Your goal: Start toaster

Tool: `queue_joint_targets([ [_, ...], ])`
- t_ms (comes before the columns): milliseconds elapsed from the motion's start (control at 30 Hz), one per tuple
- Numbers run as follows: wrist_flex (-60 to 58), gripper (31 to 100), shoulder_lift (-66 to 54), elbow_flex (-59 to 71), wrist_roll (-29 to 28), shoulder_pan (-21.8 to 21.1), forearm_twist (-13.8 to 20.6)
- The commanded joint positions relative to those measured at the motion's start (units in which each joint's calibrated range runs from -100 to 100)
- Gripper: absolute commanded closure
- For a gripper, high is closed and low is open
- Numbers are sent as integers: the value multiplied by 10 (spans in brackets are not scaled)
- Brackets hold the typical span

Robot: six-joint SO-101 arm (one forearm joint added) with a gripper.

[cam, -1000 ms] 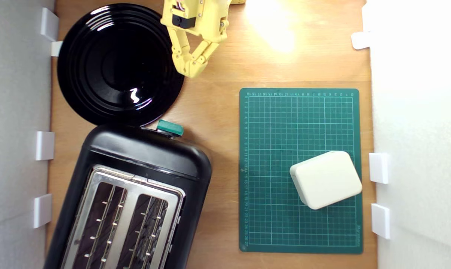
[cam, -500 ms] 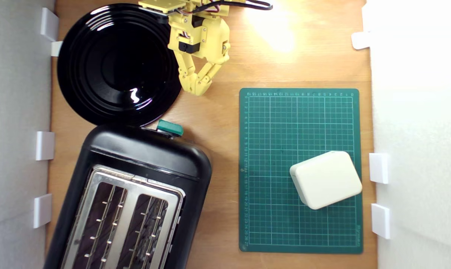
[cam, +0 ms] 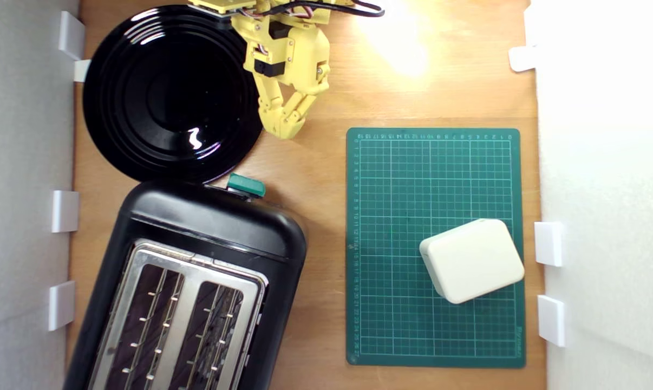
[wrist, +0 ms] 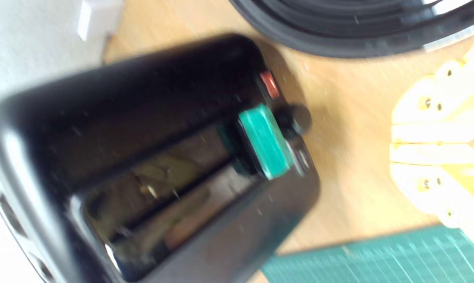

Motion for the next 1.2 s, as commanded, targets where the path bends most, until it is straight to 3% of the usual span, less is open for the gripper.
queue_joint_targets([
  [0,-15,989,-10,4,-24,-47,-1],
  [100,-15,989,-10,4,-43,-84,-1],
  [267,-7,989,-10,4,-80,-107,-2],
  [600,26,989,-10,4,-94,-108,-3],
  [800,44,989,-10,4,-143,-105,3],
  [1167,44,989,-6,4,-145,-101,3],
])
